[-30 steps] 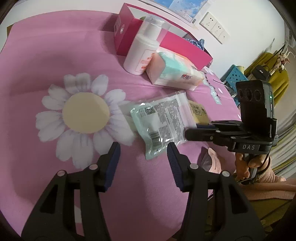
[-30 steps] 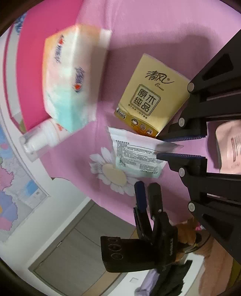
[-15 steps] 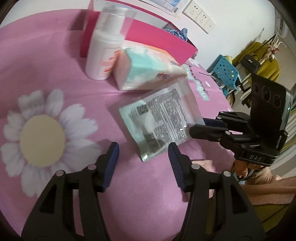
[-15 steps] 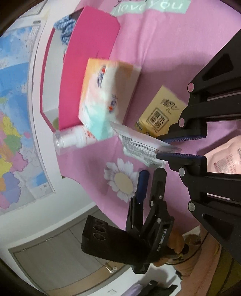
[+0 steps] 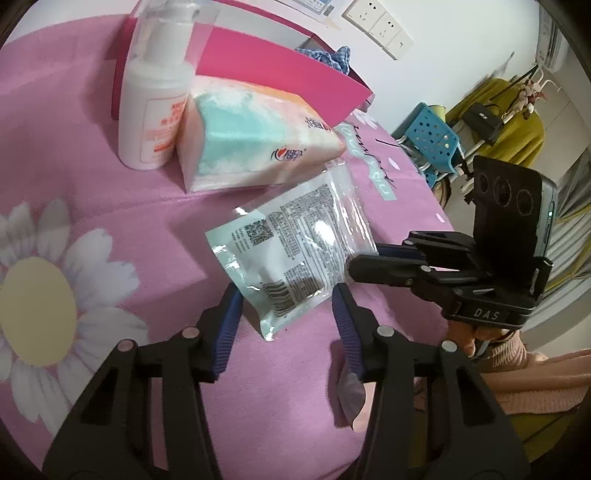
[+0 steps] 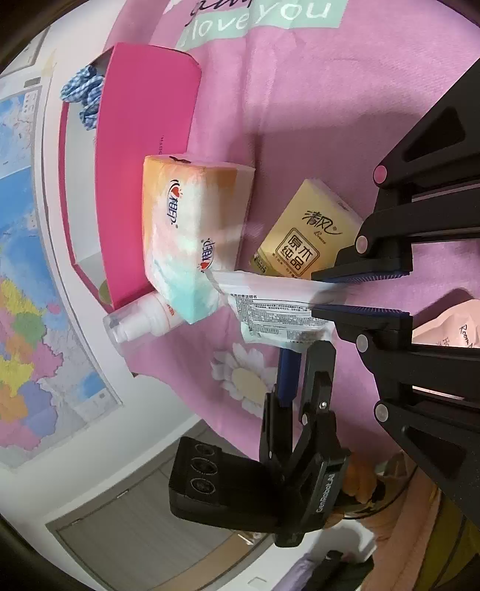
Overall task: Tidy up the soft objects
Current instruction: 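Carry the clear plastic pack with the right gripper and release it into the box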
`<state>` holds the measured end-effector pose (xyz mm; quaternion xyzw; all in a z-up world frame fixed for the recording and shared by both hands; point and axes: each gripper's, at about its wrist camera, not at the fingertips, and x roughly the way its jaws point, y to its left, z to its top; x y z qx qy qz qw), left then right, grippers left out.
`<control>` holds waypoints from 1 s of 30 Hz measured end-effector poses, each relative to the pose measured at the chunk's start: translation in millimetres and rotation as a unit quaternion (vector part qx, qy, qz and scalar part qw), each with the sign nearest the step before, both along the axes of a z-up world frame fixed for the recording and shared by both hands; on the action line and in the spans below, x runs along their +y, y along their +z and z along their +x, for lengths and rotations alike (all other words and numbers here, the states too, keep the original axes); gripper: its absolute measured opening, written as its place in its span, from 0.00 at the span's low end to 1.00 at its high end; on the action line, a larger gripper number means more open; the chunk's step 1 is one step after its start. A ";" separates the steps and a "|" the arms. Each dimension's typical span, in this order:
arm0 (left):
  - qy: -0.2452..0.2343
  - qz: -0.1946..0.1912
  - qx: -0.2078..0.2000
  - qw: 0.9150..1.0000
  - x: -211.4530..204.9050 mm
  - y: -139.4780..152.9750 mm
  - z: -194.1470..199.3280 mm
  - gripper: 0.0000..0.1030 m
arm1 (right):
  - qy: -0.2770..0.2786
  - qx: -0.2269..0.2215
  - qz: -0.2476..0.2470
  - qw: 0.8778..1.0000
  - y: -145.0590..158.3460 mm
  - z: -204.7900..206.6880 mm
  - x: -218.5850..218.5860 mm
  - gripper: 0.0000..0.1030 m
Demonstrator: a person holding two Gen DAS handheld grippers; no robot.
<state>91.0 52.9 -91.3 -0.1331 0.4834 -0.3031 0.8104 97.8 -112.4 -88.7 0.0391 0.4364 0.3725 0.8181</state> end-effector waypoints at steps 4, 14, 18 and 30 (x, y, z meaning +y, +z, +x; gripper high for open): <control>0.004 0.008 -0.021 1.000 -2.1 15.4 -4.3 0.43 | 0.004 -0.010 0.006 1.000 8.5 -2.4 -2.4 0.10; 0.008 0.044 -0.098 0.994 -8.7 76.0 3.4 0.43 | 0.015 -0.060 0.039 0.997 61.9 6.0 -8.5 0.10; 0.010 0.062 -0.116 0.991 -10.6 96.5 20.0 0.43 | 0.010 -0.084 0.041 0.996 81.0 20.6 -9.4 0.10; 0.034 0.089 -0.125 0.988 -14.5 123.2 97.0 0.43 | -0.010 -0.079 0.065 0.995 101.5 99.2 -6.6 0.10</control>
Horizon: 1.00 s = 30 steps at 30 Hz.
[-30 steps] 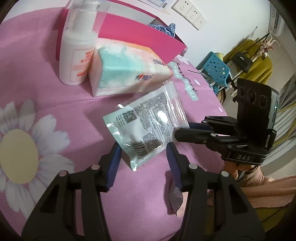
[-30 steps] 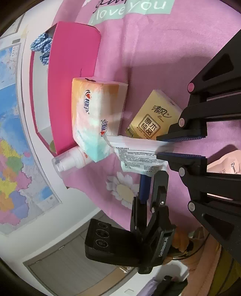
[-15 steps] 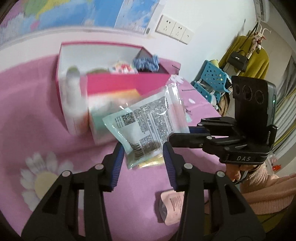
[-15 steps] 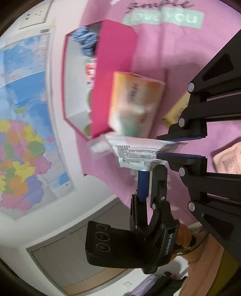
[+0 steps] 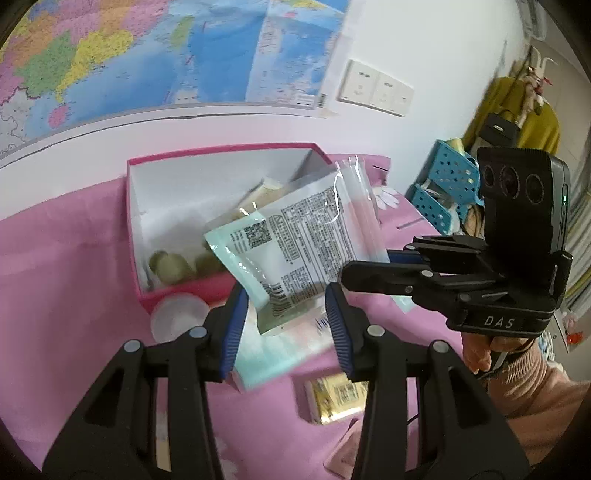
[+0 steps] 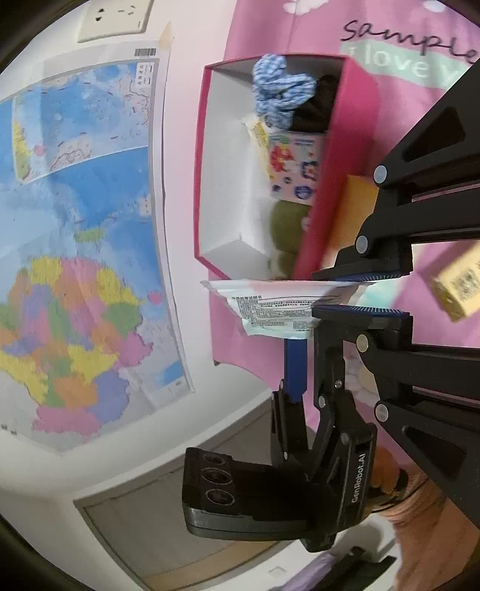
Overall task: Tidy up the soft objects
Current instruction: 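Carry the clear plastic pack with the right gripper and release it into the box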
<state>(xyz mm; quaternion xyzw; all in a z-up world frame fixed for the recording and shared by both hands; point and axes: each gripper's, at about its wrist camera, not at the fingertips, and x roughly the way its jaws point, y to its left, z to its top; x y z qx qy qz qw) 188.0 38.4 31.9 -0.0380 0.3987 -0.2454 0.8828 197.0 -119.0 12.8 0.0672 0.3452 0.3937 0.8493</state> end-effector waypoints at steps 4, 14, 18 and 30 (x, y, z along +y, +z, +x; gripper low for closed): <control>0.017 0.013 0.006 1.000 2.0 -0.6 27.1 0.43 | -0.002 0.019 0.008 1.000 -4.2 29.5 5.0 0.10; 0.051 0.037 0.051 0.997 7.6 -22.9 82.2 0.43 | -0.018 0.076 0.009 0.997 -28.4 92.4 20.8 0.14; 0.073 0.045 0.065 0.994 10.6 -30.5 95.2 0.43 | -0.040 0.098 -0.005 0.994 -39.2 106.1 24.2 0.27; 0.107 0.038 0.029 0.993 22.2 -17.2 74.6 0.44 | -0.065 0.094 -0.002 0.993 -35.0 88.8 -1.0 0.38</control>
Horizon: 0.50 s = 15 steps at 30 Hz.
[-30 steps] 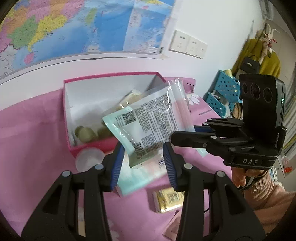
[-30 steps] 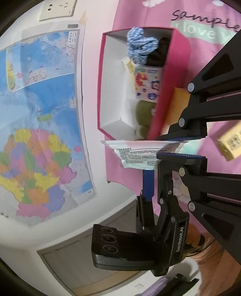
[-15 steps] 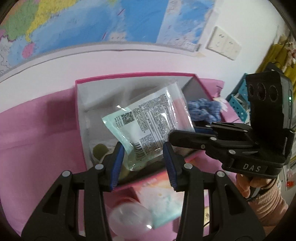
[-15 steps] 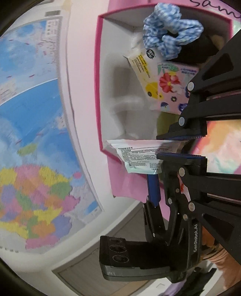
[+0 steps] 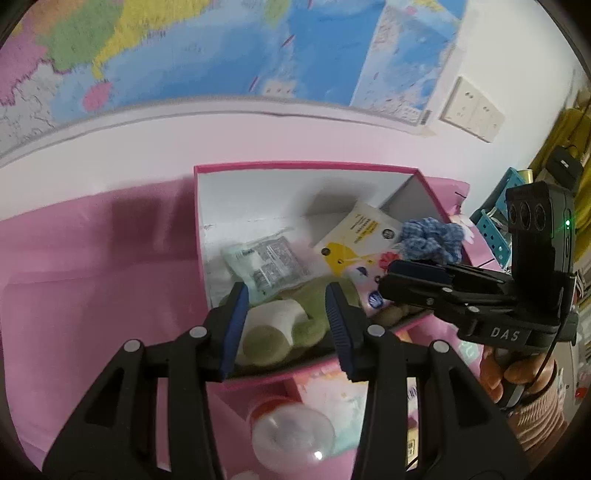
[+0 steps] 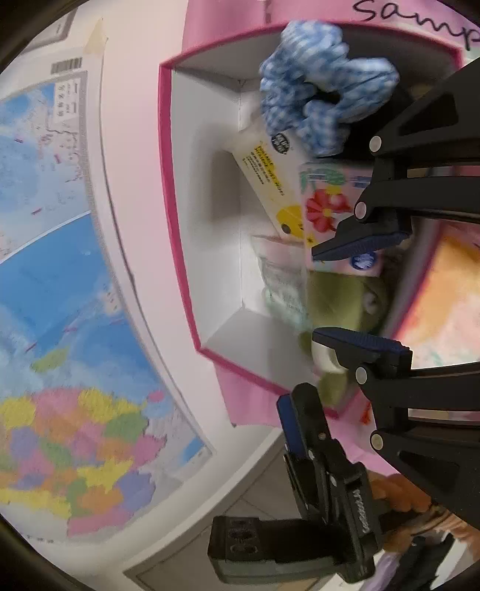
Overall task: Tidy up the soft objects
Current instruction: 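Carry the clear plastic pack with the right gripper and release it into the box, then grasp the pink hand-cream pouch with the right gripper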
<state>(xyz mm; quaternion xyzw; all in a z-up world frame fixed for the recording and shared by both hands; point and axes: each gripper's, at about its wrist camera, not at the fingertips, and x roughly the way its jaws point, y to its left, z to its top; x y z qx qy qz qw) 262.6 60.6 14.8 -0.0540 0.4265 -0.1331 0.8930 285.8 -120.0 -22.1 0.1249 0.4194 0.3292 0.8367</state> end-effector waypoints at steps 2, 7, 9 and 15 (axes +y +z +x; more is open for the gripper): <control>-0.006 0.002 -0.020 1.000 -1.1 8.3 -16.0 0.44 | 0.012 -0.013 0.006 1.000 8.1 -15.7 -6.0 0.38; -0.035 -0.008 -0.069 0.997 4.1 28.5 -66.6 0.48 | 0.043 -0.047 0.013 0.998 26.6 -59.4 -23.0 0.39; -0.048 -0.013 -0.086 0.995 3.9 32.5 -89.7 0.50 | 0.058 -0.054 0.016 0.997 31.0 -78.6 -30.5 0.42; -0.084 -0.030 -0.075 0.993 -0.8 12.4 -141.6 0.52 | 0.096 -0.055 0.000 0.994 22.8 -131.2 -41.6 0.43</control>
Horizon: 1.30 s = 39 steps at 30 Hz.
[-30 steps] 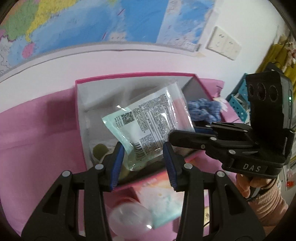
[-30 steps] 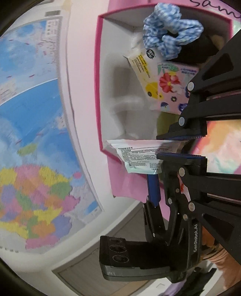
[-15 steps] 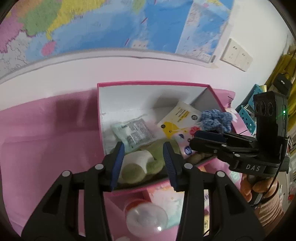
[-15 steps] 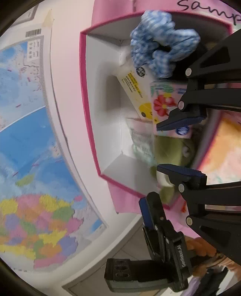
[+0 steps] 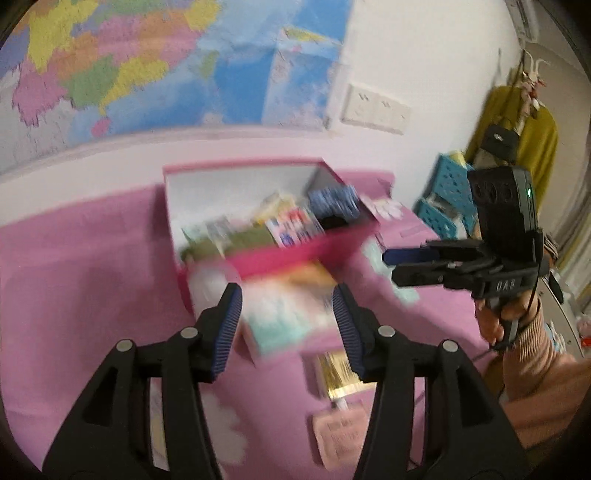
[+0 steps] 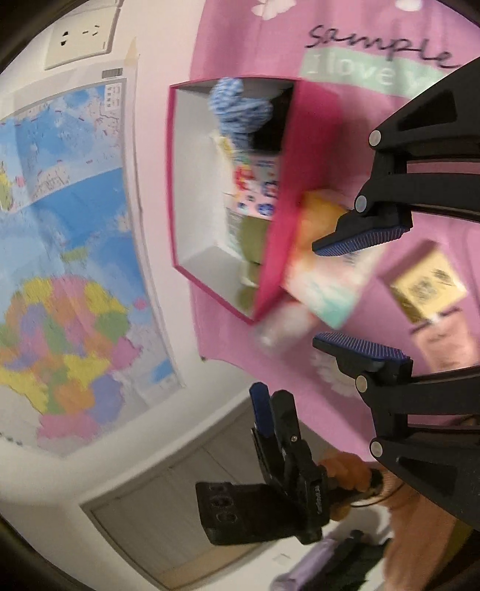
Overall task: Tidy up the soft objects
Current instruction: 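Grasp the pink hand-cream pouch with the right gripper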
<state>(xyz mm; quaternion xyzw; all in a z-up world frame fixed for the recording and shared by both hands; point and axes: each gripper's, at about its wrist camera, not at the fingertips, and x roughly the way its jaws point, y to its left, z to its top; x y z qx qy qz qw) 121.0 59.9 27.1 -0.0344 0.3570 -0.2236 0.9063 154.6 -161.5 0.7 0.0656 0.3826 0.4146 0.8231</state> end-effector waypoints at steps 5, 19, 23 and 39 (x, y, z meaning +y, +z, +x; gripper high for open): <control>-0.020 0.008 0.058 0.998 -10.8 -40.2 -23.9 0.52 | 0.027 0.034 -0.023 0.999 -28.4 -30.0 1.2 0.43; -0.035 -0.003 0.171 0.985 -24.7 -109.4 -69.7 0.52 | 0.080 0.144 -0.041 0.986 -106.1 -74.1 32.6 0.43; -0.044 -0.009 0.179 0.983 -23.1 -113.8 -76.4 0.52 | 0.075 0.145 -0.025 0.986 -107.9 -75.2 36.8 0.43; -0.047 -0.054 0.182 0.981 -12.8 -119.4 -76.5 0.49 | 0.055 0.154 0.045 0.986 -118.7 -62.3 46.6 0.39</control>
